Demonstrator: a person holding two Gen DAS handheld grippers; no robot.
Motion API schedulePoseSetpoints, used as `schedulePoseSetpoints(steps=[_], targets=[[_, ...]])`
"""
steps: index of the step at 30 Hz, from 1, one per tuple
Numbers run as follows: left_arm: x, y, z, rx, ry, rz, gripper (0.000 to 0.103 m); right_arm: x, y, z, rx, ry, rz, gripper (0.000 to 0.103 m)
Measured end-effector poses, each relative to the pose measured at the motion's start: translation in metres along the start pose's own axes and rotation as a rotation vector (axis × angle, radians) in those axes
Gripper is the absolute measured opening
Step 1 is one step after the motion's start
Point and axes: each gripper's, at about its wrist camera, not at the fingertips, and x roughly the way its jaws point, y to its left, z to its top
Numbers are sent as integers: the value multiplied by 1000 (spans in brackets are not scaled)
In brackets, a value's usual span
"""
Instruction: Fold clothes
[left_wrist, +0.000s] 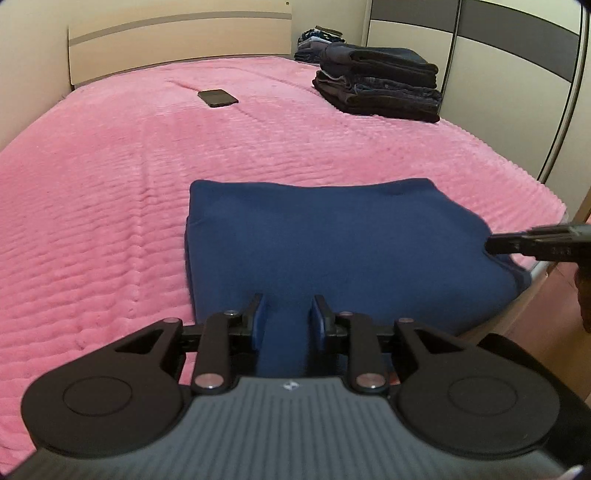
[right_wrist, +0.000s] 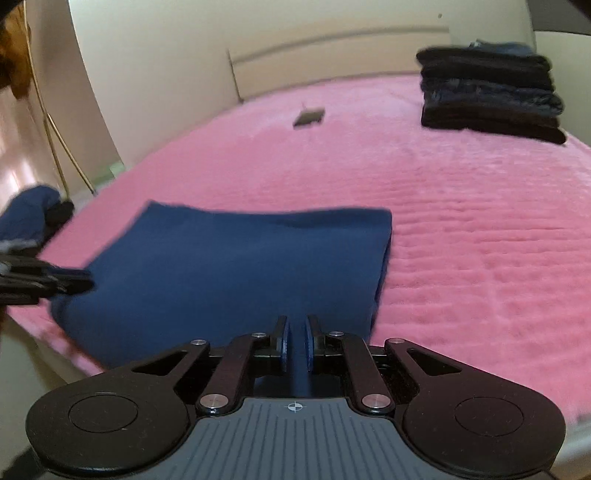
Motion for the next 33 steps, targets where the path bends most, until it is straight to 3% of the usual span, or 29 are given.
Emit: schedulePoseSetpoints(steps=[3, 6, 11, 12, 13, 14, 18, 22, 26, 33], targets=[[4, 10, 3, -17, 0, -7, 25, 5, -22, 13, 53, -34, -34, 9], [8, 18, 3, -23, 3, -18, 25, 7, -41, 22, 89, -38, -151, 11], [10, 25, 3, -49, -5, -31, 25, -23, -24, 23, 61, -110, -127, 15], [9, 24, 3, -50, -6, -28, 25, -30, -17, 22, 54, -123, -111, 35], [7, 23, 3, -50, -9, -24, 25, -38, -8, 19, 53, -139, -96, 68], [3, 21, 4, -52, -15, -20, 24, -47, 4, 15, 55, -158, -80, 75], [-18, 14, 2, -71, -53, -29, 23, -54, 42, -2, 44, -115, 69, 75], [-15, 15, -13, -96, -19, -25, 24, -24, 52, -21, 55, 44, 71, 75], [-20, 25, -15, -178, -20, -43, 24, -38, 58, -17, 39, 22, 75, 76], [-37, 16, -12, -101, -3, 24, 24, -54, 71, -18, 3, 7, 77, 76]])
